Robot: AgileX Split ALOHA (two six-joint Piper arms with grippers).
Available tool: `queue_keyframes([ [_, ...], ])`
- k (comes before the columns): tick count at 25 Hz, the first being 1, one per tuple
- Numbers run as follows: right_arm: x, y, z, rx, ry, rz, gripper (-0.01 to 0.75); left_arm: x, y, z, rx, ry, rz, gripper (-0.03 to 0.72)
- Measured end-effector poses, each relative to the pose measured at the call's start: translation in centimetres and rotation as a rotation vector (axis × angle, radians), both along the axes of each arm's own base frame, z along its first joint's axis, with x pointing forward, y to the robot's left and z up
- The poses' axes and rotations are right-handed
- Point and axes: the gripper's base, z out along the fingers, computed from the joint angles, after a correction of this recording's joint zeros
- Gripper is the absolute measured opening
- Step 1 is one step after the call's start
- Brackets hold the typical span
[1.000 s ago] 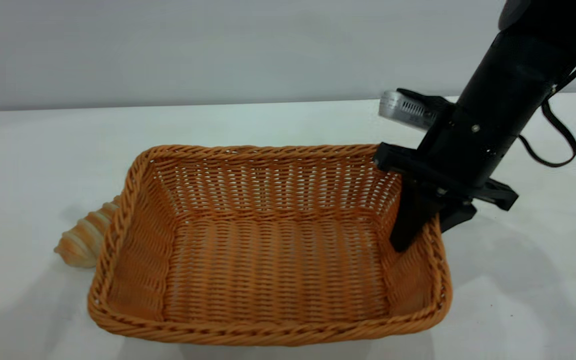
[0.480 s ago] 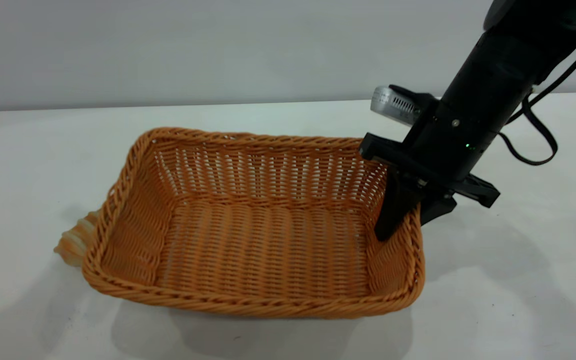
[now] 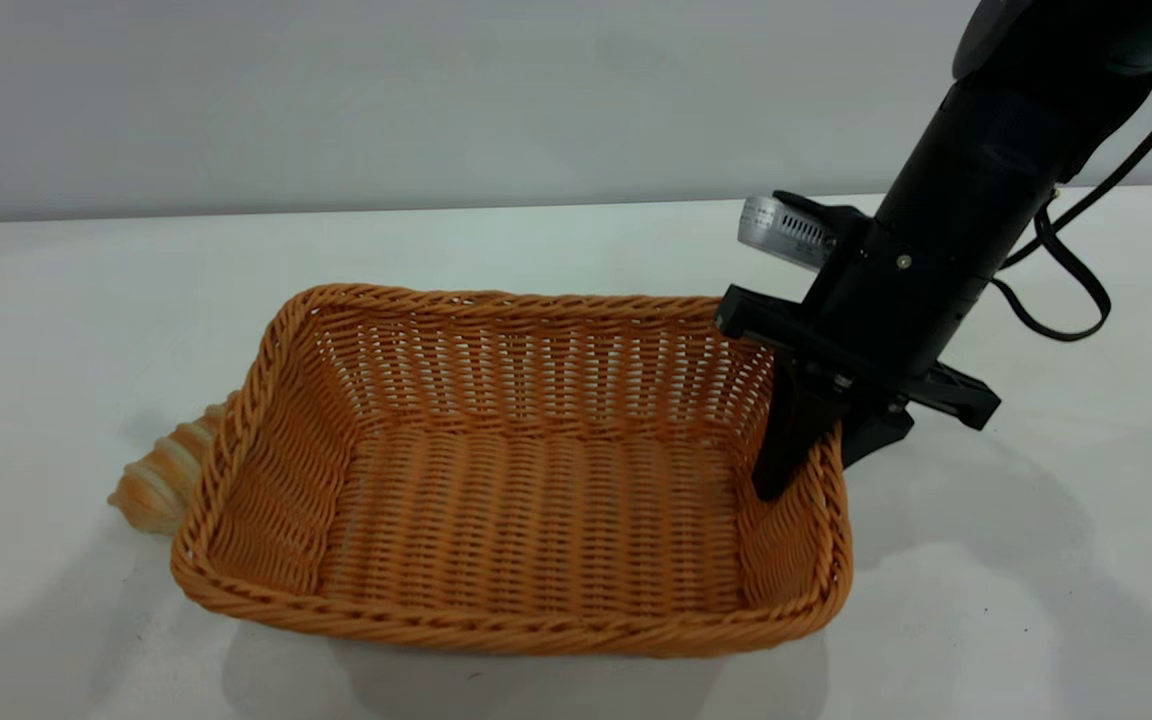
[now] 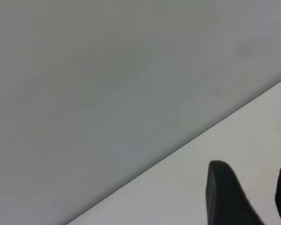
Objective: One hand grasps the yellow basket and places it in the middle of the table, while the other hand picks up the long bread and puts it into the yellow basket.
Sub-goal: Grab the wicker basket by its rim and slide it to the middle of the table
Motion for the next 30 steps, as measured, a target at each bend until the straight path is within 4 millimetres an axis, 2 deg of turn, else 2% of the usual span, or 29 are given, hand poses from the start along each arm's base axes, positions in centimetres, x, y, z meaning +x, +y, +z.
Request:
queue_keyframes([
  [9,0.0,0.1,-0.5,0.011,0.014,0.012,0.121,0.0,0.0,0.0,0.0,0.001,0.0,0.328],
  [10,0.0,0.1,-0.5,0.012,0.014,0.013,0.146,0.0,0.0,0.0,0.0,0.001,0.0,0.328],
  [16,0.0,0.2,-0.5,0.017,0.01,0.016,0.434,0.0,0.0,0.0,0.0,0.003,-0.001,0.328],
  [20,0.0,0.1,-0.4,0.014,0.007,0.021,0.474,0.0,0.0,0.0,0.0,0.003,-0.001,0.328],
  [23,0.3,-0.1,0.6,0.002,-0.023,0.031,0.479,0.0,0.0,0.0,0.0,0.003,-0.001,0.328],
  [30,2.4,-2.8,6.6,-0.039,-0.142,0.01,0.479,-0.1,0.0,-0.1,0.001,0.013,-0.005,0.328],
])
